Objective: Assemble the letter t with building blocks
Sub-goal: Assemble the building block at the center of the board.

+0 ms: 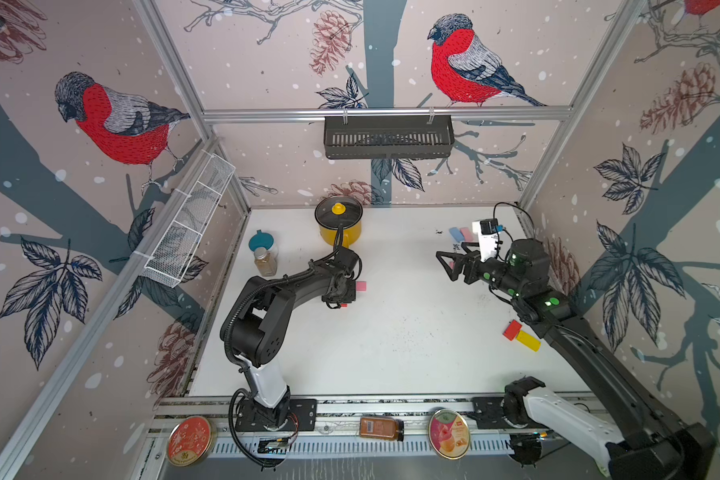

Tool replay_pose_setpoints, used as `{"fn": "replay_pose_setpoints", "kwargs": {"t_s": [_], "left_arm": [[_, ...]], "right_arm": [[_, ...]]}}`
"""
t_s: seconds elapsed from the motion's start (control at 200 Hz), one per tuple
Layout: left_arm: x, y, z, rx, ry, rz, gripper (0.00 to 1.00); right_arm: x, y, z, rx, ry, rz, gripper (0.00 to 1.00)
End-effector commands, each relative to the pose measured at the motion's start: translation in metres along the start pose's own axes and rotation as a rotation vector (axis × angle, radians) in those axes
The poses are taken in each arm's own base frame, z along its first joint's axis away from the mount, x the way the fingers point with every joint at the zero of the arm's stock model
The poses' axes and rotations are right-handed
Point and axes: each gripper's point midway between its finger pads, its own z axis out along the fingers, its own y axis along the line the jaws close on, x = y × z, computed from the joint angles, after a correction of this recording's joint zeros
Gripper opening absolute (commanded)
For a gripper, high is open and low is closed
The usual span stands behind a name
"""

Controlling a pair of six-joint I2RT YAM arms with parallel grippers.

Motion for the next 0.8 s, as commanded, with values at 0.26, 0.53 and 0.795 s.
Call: {"fn": "replay_pose_setpoints", "kwargs": {"t_s": [0.26,0.53,0.795], "left_arm": [[0.002,-0.005,-0.029,0.046,-0.022,-0.029,0.48],[-0.009,-0.001,-0.061,0.027,-0.091,-0.031,0.59],[-0.006,-0.002,-0.06,0.057,-0.088,-0.008,0.51]], "right_arm": [[-0.004,0.001,0.0,-0.002,-0.02,-0.026,1.0],[-0.003,0.001,0.001,-0.002,-0.015,-0.026,1.0],[0.0,0.0,0.003,0.0,-0.003,-0.017,1.0]]}}
